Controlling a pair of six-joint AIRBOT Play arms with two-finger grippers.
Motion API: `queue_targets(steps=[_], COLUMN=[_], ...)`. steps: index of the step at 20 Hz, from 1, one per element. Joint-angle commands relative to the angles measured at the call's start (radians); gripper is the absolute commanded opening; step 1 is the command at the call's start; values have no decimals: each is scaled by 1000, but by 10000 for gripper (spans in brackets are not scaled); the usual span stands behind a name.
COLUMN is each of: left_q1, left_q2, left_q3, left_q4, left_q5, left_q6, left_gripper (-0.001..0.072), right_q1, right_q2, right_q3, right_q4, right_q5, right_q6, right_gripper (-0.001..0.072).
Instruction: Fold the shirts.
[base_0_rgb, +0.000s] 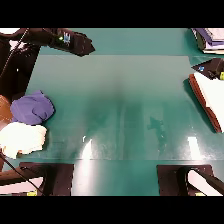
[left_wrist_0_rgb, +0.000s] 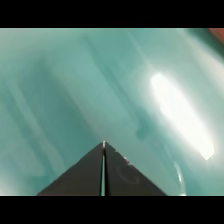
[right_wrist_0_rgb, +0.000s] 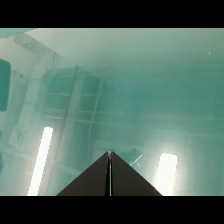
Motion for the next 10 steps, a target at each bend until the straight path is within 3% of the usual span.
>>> queue_targets(steps=[1,6,10], left_q1=[5,160,388], left_q2=[4,56,214], left_q3=[1,-26,-267], left_q4=[13,199,225], left_q5=[79,-253,-224], left_q6=[1,8,-3], left_gripper=[27,25,25], right_q1=[1,1,1], right_q2=[0,0,0], right_q3=[1,0,0], right_q4=[0,0,0], right_q5=[-1,0,1], right_q6=[0,0,0], right_gripper=[20,20,20])
